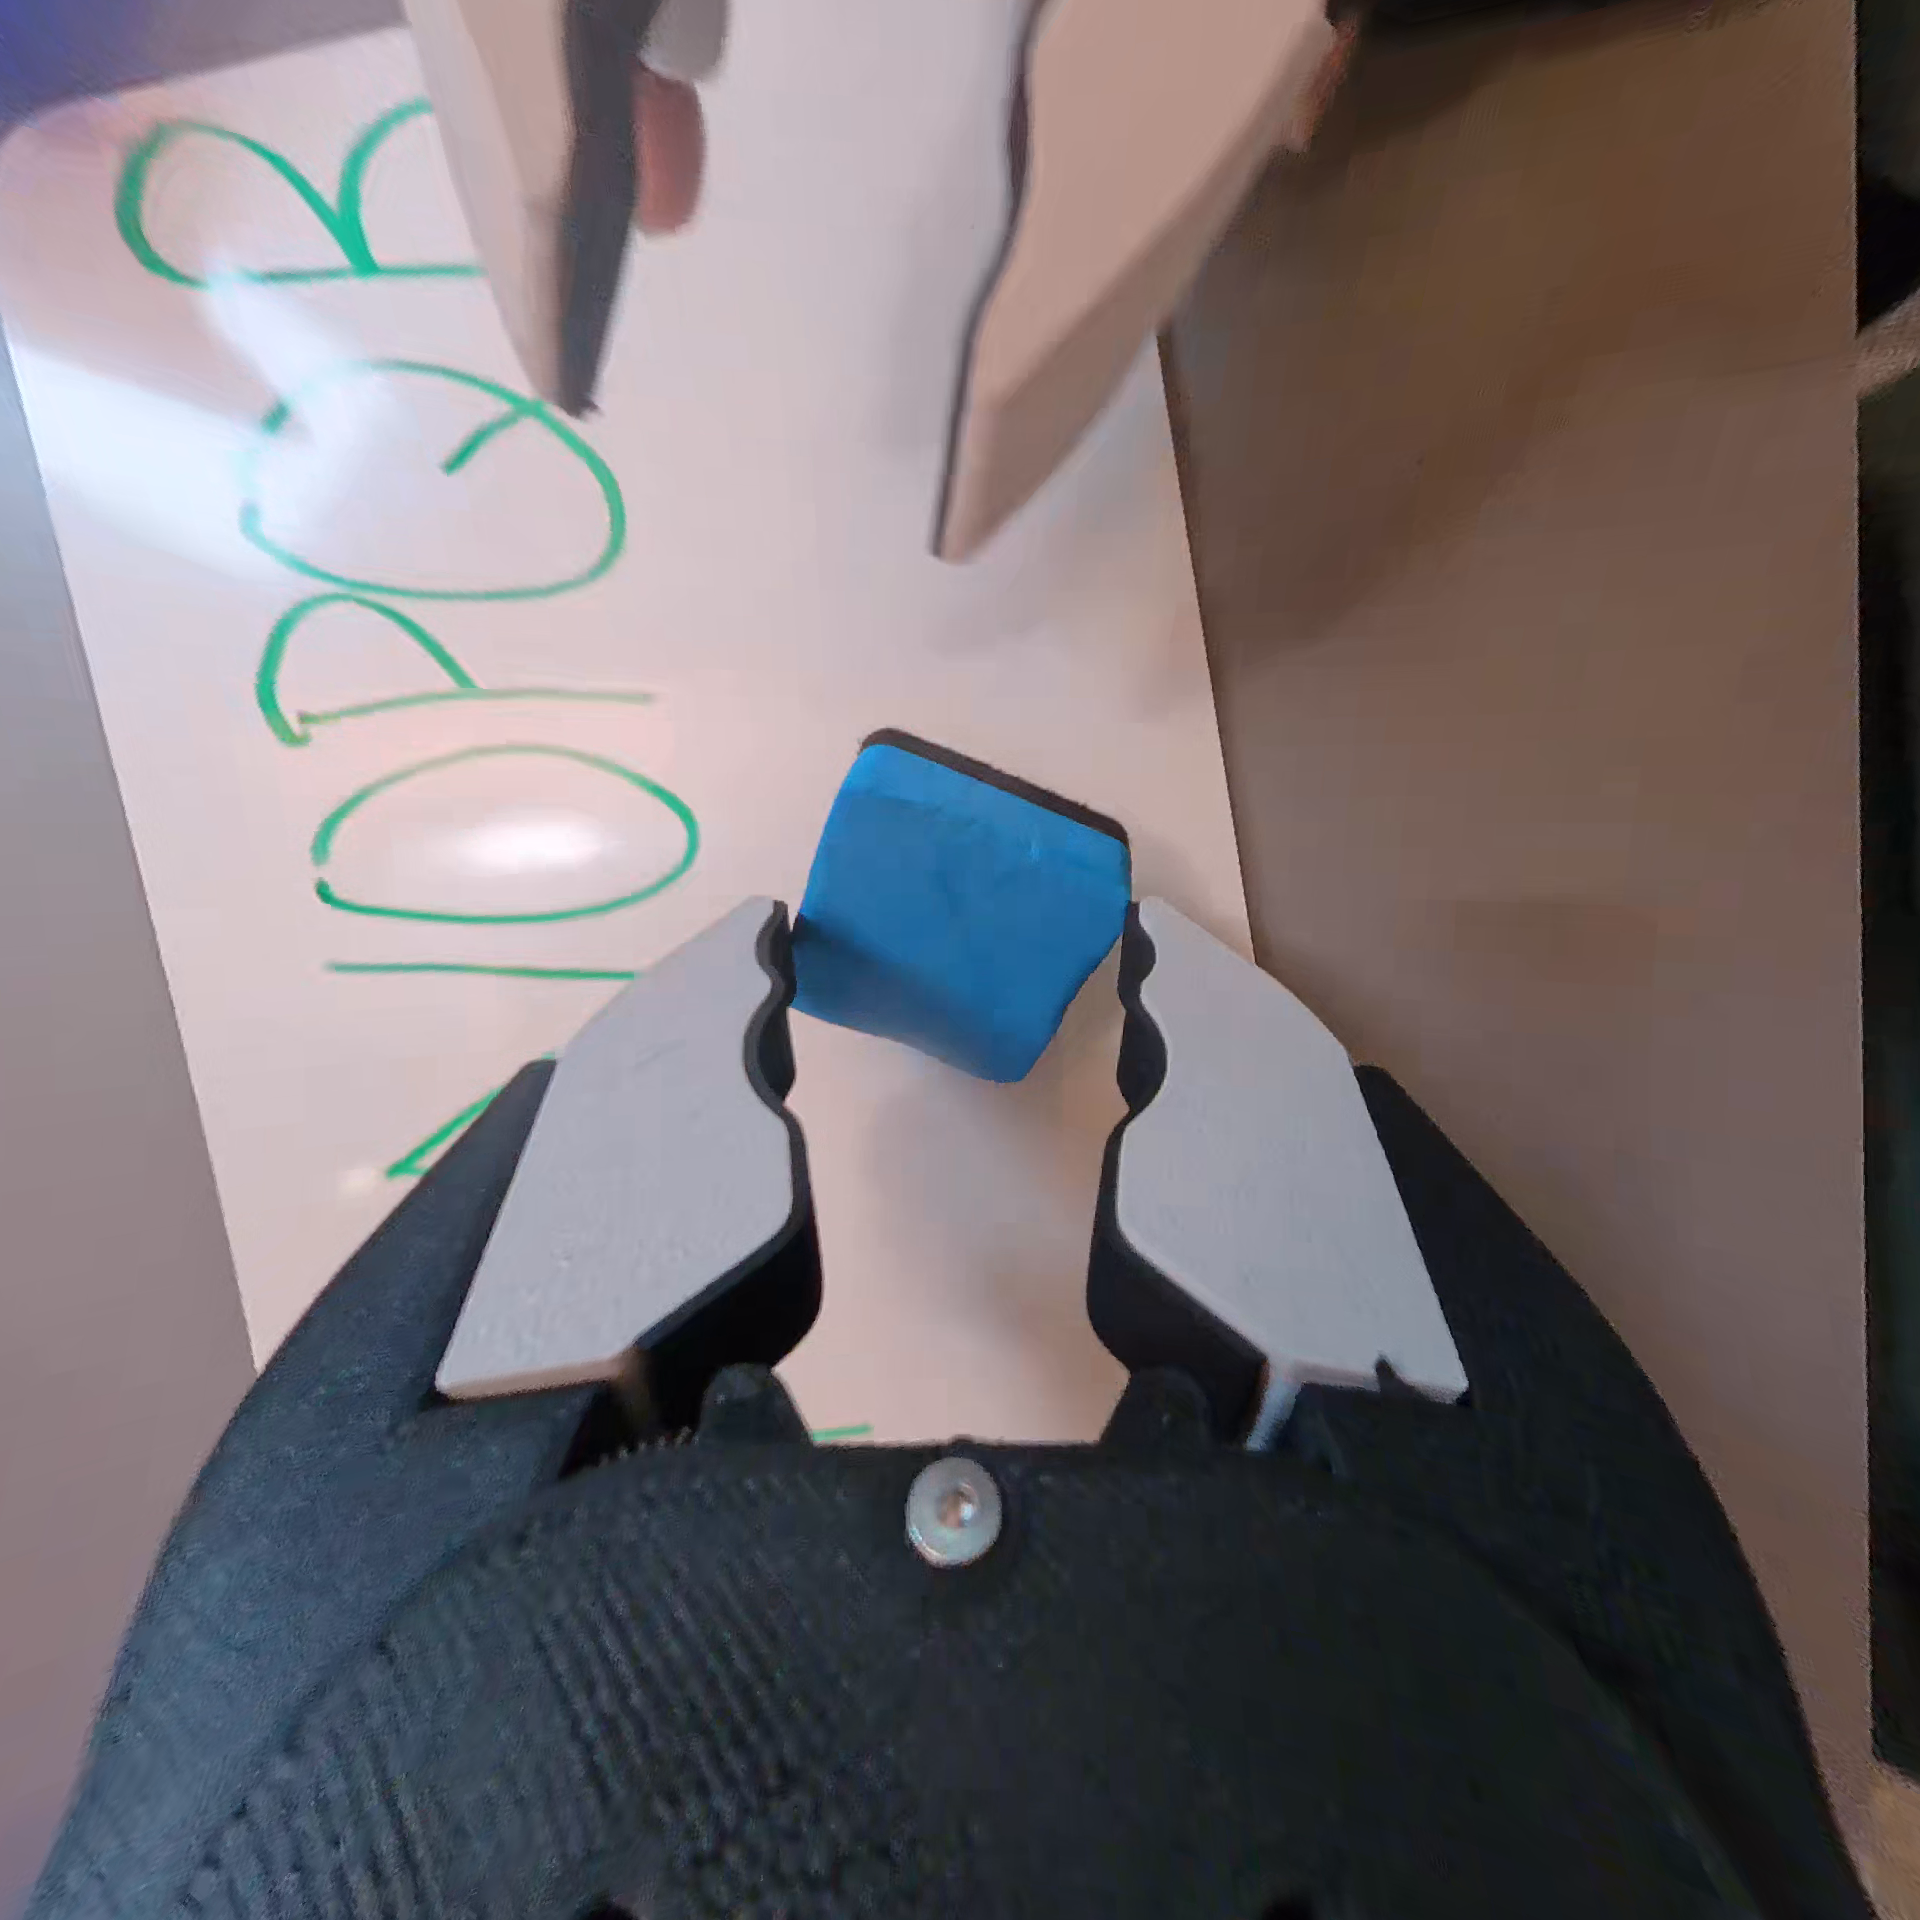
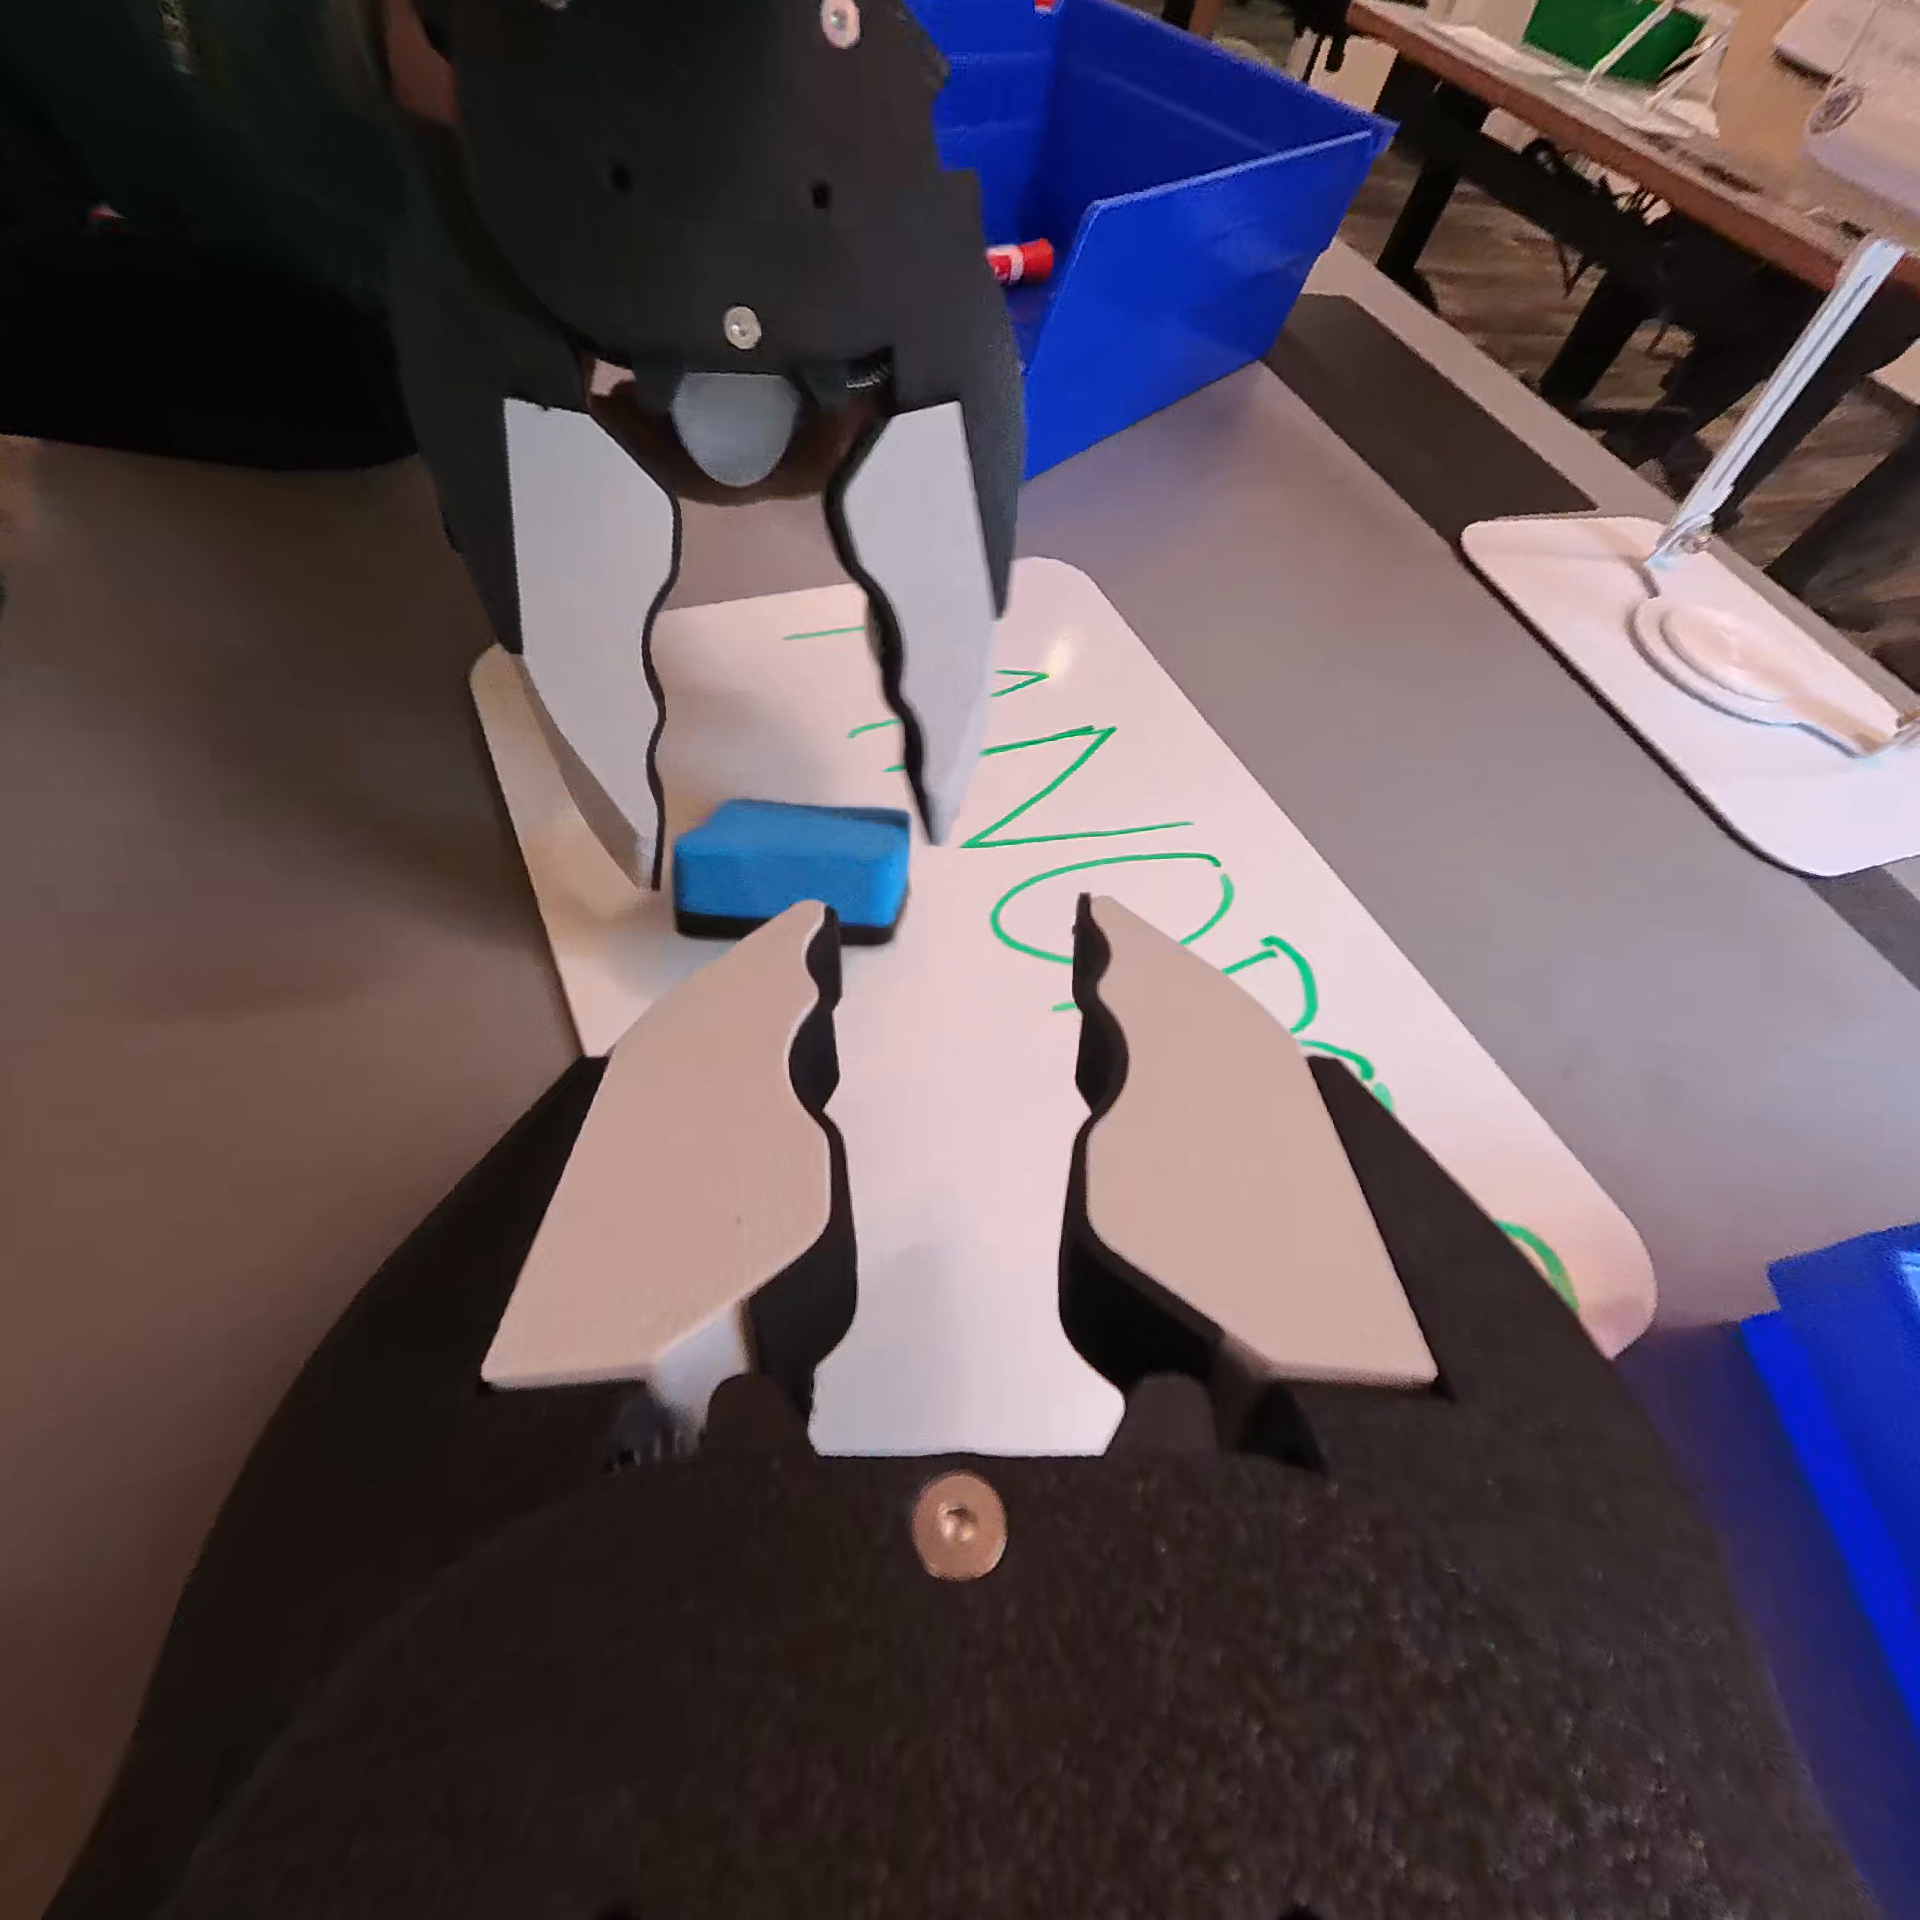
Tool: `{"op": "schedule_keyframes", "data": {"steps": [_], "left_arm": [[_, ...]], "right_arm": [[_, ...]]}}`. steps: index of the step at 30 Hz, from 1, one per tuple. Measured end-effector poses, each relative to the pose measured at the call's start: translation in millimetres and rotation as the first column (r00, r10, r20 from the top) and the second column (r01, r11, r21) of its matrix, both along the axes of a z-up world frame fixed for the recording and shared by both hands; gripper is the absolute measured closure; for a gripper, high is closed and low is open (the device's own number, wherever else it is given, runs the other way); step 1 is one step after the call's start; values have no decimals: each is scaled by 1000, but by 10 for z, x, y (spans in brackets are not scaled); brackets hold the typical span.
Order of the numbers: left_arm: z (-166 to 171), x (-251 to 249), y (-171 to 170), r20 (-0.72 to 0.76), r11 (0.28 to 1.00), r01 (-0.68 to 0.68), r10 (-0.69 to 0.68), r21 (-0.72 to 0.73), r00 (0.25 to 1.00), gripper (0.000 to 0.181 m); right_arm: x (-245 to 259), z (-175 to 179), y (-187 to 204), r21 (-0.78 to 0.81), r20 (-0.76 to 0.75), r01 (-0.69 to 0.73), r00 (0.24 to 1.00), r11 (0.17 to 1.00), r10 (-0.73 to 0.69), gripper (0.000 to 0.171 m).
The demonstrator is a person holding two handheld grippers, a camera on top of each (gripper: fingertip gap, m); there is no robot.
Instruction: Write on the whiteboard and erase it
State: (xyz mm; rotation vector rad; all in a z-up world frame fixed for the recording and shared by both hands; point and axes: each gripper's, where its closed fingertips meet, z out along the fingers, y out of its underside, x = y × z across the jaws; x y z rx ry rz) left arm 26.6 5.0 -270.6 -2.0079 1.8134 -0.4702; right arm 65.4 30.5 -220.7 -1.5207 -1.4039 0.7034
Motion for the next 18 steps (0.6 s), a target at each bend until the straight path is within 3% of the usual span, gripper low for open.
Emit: {"op": "schedule_keyframes", "data": {"steps": [4,9,10,14,18], "left_arm": [[138,65,51,111,999,-36,37,-17,993,106],[126,-268,18,163,995,-95,96,-19,982,113],[107,-343,-17,170,995,-100,101,-16,980,119],[82,-589,-244,222,998,-57,56,-1,974,181],[10,-738,-357,235,997,-45,29,63,972,181]], "right_arm": [[24,-10,-58,-30,42,-3,999,1000,4,124],[-80,-225,-169,-180,196,50,980,982,-14,108],[-119,-259,-201,-223,218,70,976,972,-20,107],[-248,-420,-252,-274,335,143,941,951,-45,106],[-344,-539,-211,-276,417,203,906,939,-73,107]]}}
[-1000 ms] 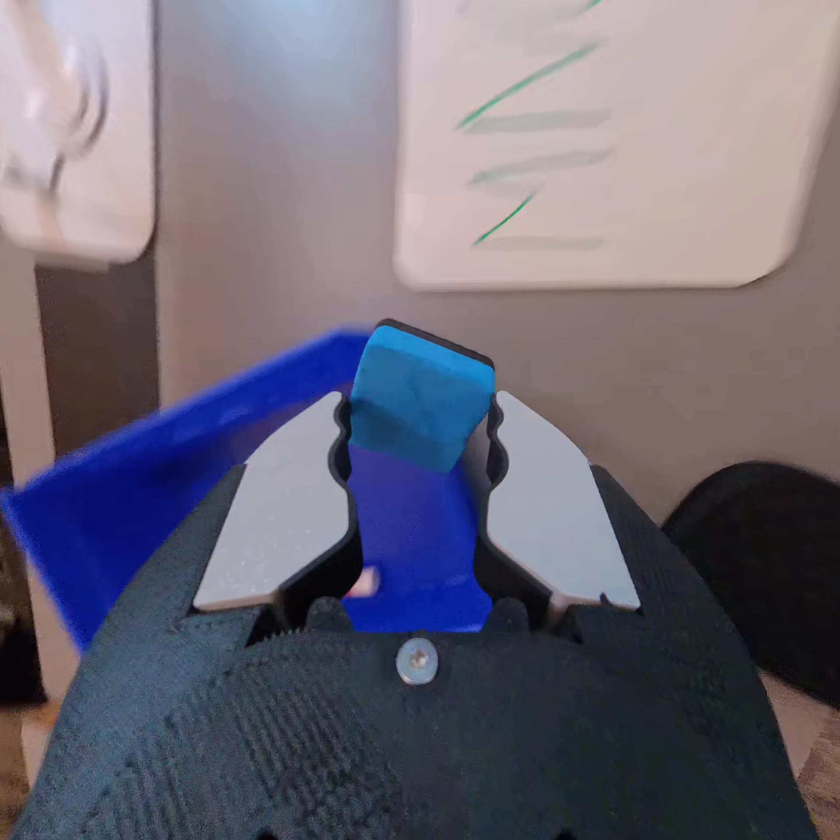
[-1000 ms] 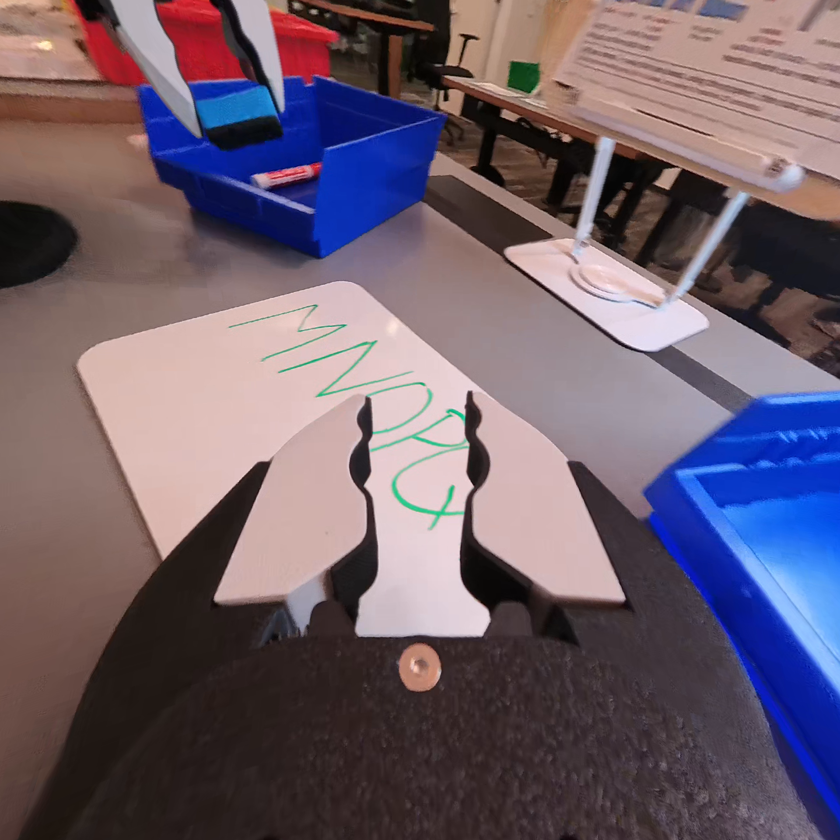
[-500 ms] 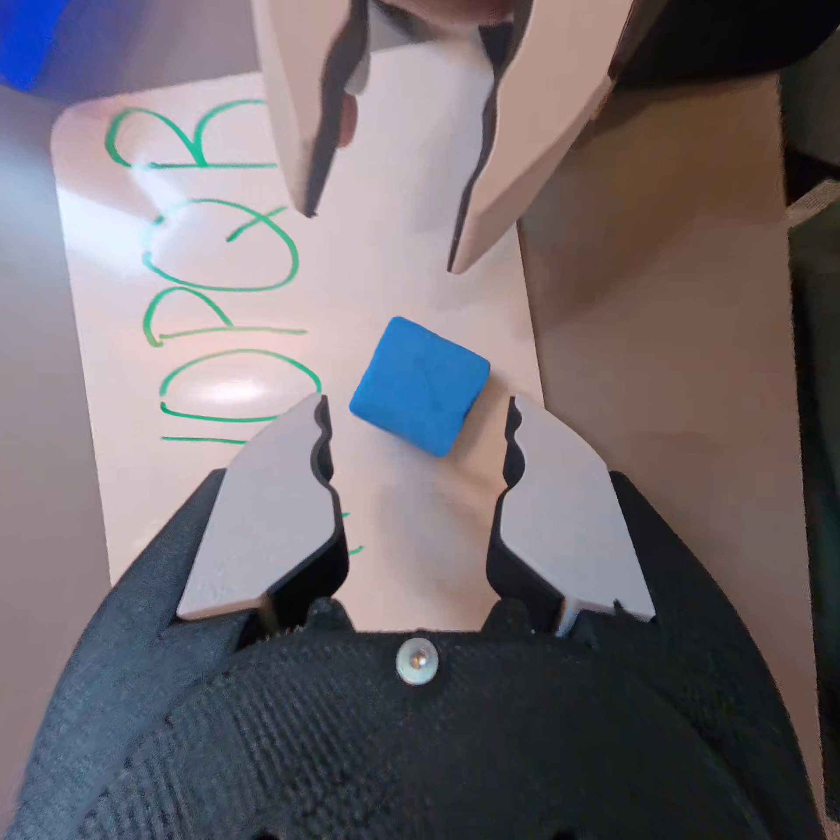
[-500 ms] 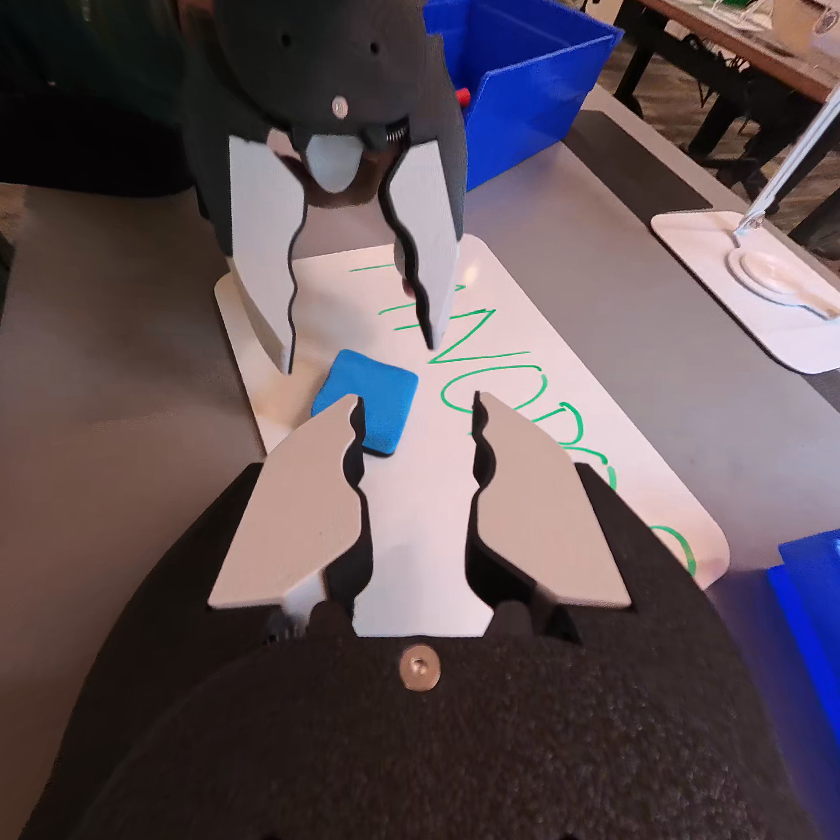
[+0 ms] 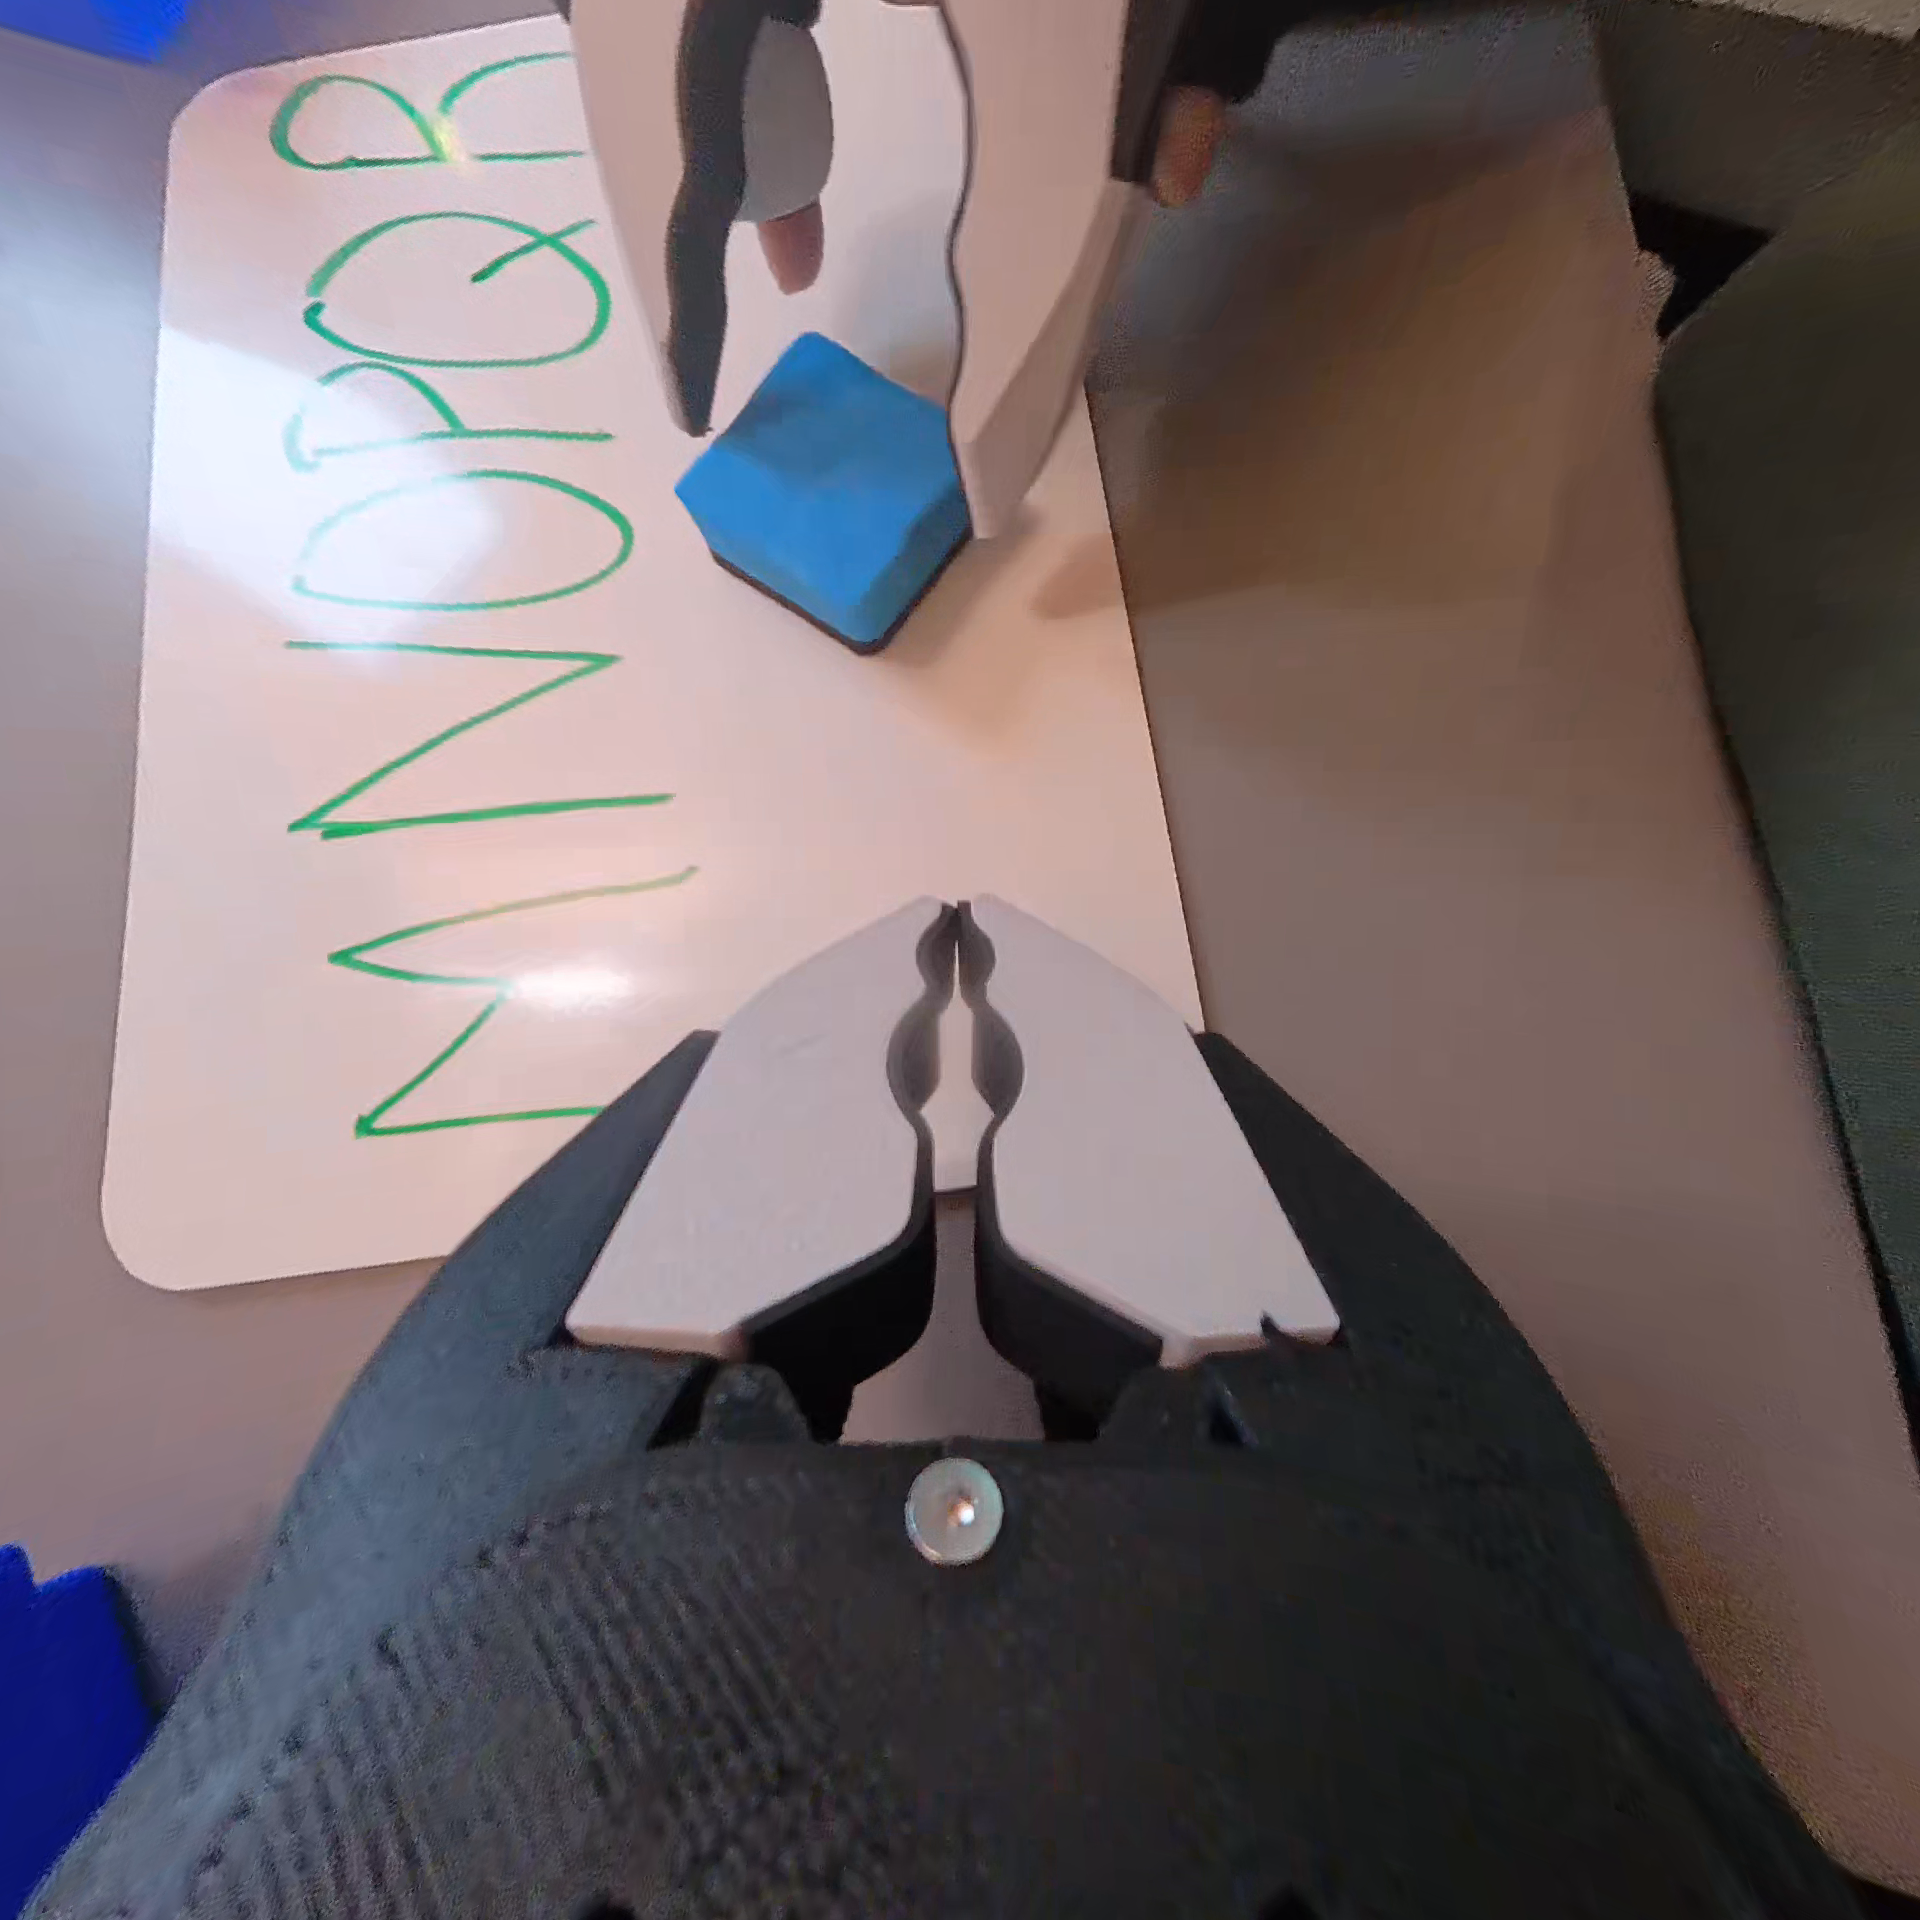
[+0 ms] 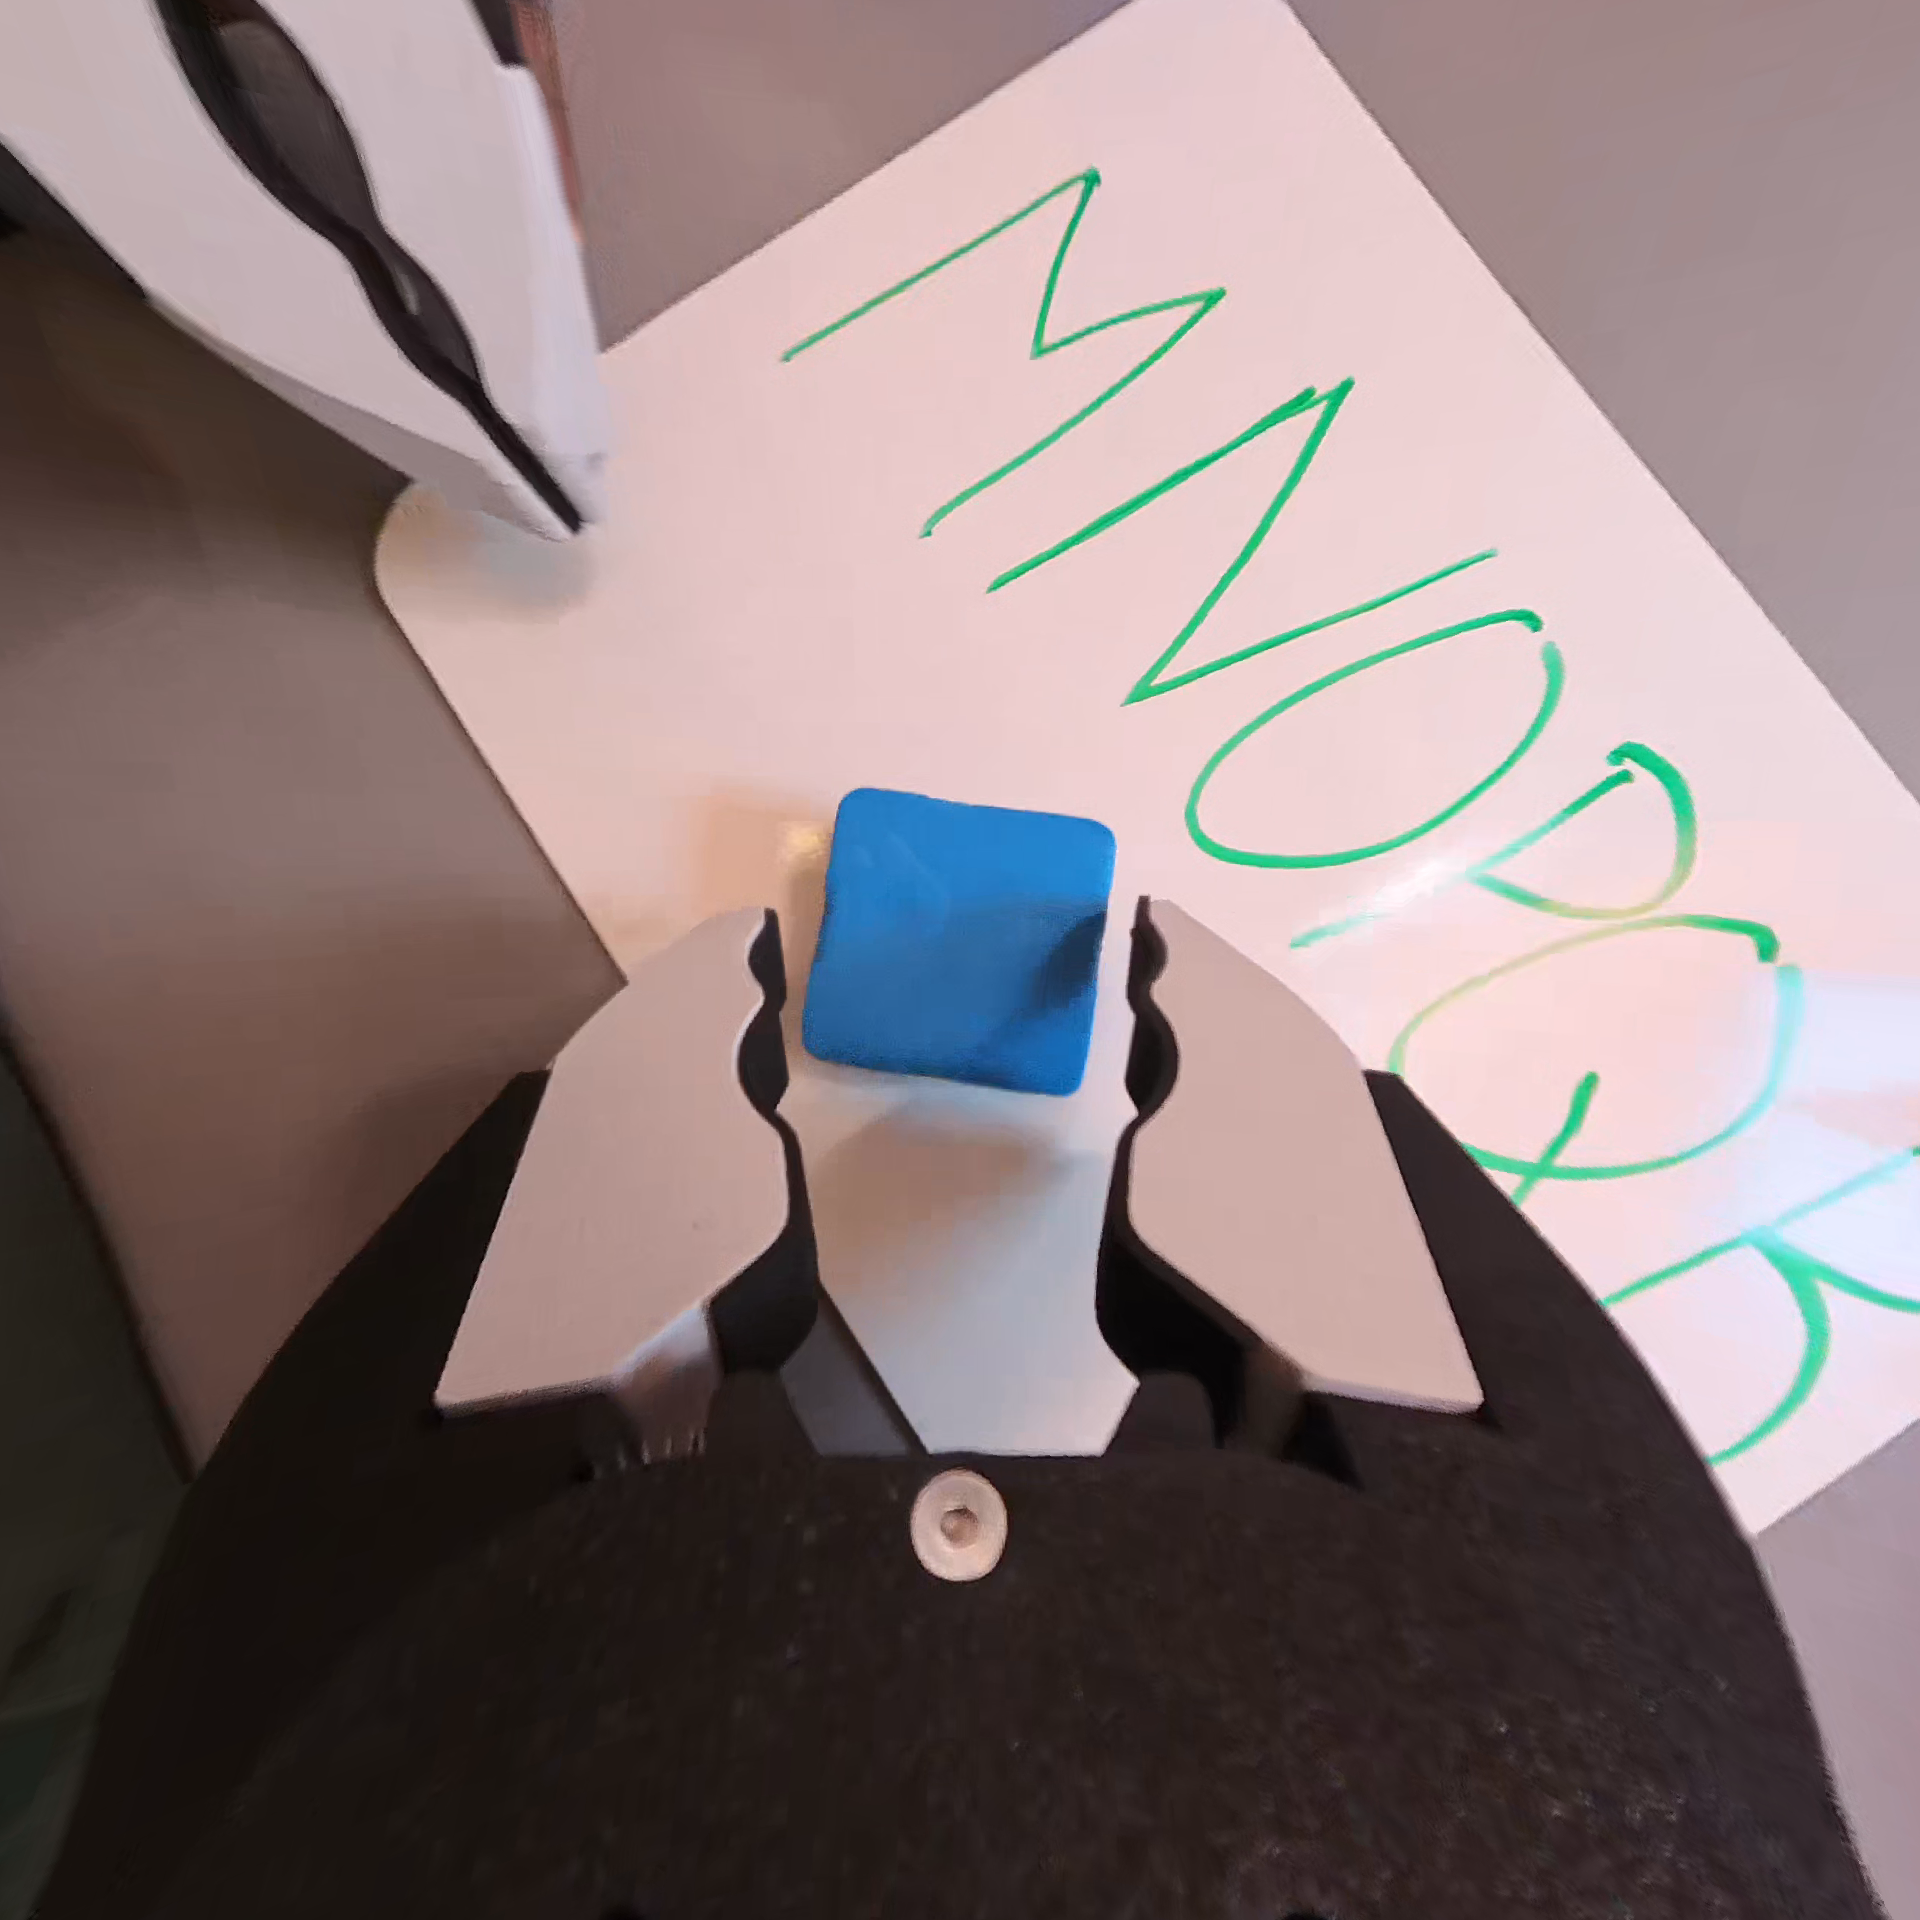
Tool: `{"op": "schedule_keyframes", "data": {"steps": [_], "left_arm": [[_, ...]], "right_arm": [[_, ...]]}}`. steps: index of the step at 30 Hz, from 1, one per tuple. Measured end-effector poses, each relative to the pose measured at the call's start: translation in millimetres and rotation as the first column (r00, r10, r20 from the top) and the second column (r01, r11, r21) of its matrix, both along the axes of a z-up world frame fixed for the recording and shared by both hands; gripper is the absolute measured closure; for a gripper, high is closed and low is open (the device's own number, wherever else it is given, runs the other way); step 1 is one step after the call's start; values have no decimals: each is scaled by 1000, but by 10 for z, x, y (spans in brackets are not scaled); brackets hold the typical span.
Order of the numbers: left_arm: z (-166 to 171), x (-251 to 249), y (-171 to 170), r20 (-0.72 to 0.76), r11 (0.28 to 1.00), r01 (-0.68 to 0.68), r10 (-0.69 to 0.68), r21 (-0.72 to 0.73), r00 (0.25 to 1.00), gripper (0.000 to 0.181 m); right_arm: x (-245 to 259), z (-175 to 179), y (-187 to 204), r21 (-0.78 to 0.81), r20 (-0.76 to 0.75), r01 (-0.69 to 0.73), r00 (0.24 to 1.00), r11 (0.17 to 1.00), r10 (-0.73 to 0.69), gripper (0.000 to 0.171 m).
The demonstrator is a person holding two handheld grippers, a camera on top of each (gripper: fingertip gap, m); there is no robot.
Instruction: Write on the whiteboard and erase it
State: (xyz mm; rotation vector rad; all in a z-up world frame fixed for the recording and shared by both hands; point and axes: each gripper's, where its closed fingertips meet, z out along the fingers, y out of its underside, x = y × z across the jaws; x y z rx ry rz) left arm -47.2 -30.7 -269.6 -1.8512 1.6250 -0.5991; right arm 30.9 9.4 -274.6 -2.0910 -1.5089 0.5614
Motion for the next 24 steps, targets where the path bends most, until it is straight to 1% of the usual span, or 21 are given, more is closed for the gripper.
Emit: {"op": "schedule_keyframes", "data": {"steps": [1,2,5,7,10,13,17,20,21,22,24], "left_arm": [[-26,-24,-19,1,1000,4,-4,20,1000,181],[-65,-52,-43,-5,1000,11,-11,27,1000,181],[-206,-147,-98,-53,999,34,-34,8,998,181],[-207,-158,-129,-41,999,42,-43,-19,998,181],[-210,-150,-180,-21,998,62,-63,-19,998,181],[-211,-151,-191,-25,998,64,-64,-9,998,181],[-212,-145,-198,-26,998,60,-60,-6,998,181],[-213,-141,-201,-27,998,60,-60,-11,998,181],[-212,-140,-200,-25,998,60,-60,-14,998,181],[-212,-143,-203,-21,998,64,-64,-14,998,181],[-212,-147,-203,-12,998,65,-65,-14,998,181]], "right_arm": [[-5,-21,13,3,25,3,1000,1000,-3,111],[-5,-36,13,1,49,0,999,1000,0,118],[4,-36,-7,-4,99,-26,995,1000,27,120],[29,-46,-32,-21,119,-41,992,999,43,120],[148,-47,14,-34,117,-4,993,999,8,120],[487,-49,269,-35,137,104,986,994,-98,120],[985,-52,772,-41,151,272,953,961,-263,120],[1098,-54,1135,-24,123,361,926,932,-356,120],[1042,-53,1174,-16,127,363,925,932,-358,120],[920,-54,1132,-13,128,330,937,944,-326,120],[638,-57,878,-24,118,228,967,973,-224,121]]}}
